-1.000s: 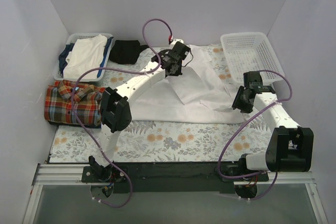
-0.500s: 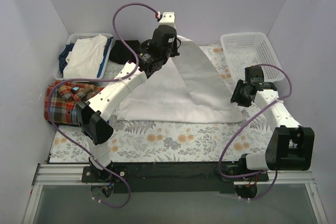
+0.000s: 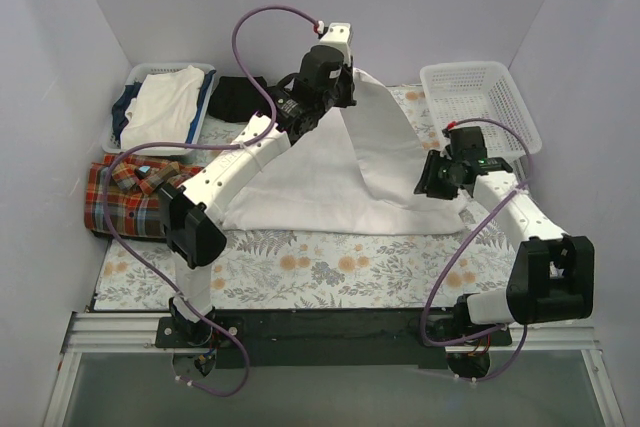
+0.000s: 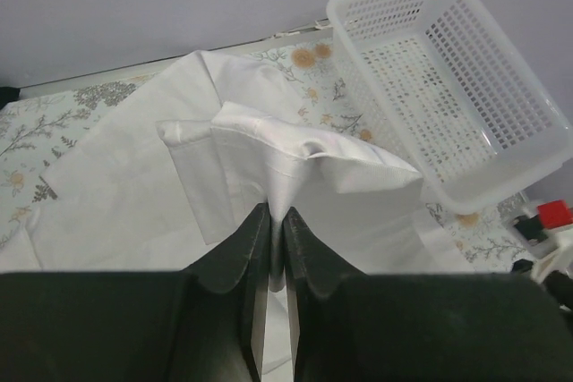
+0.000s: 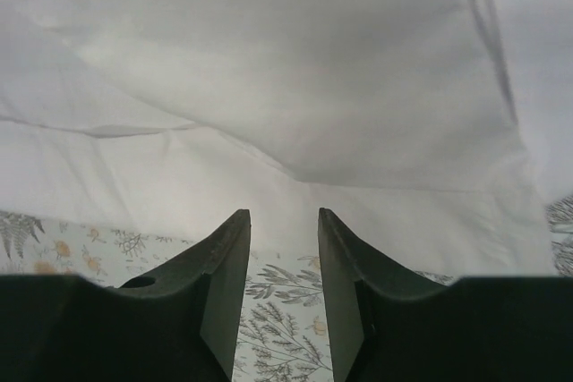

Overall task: Fold and stack the long sleeve shirts
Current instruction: Fold the shirt

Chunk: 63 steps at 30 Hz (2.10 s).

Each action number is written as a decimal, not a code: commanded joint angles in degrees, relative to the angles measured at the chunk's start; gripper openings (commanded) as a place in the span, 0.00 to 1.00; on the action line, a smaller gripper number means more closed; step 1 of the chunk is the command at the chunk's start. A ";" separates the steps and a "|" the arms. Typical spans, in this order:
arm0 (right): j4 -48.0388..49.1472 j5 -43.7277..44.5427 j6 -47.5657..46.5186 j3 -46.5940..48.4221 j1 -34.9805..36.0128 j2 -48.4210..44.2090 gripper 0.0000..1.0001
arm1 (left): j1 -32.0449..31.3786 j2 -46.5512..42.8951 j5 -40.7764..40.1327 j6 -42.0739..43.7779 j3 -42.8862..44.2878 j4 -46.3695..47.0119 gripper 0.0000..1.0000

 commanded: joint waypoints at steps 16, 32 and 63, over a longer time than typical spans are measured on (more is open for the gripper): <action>12.07 8.41 4.43 9.92 12.99 21.03 0.37 | 0.03 -0.66 6.08 -0.06 6.15 2.41 0.12; 15.76 11.23 6.98 5.27 14.48 24.11 0.36 | 0.12 -1.54 5.73 0.12 -0.26 3.03 0.12; 4.51 21.86 6.89 5.79 3.06 -0.15 0.38 | 0.12 -35.81 15.05 -6.21 -39.72 -4.71 0.00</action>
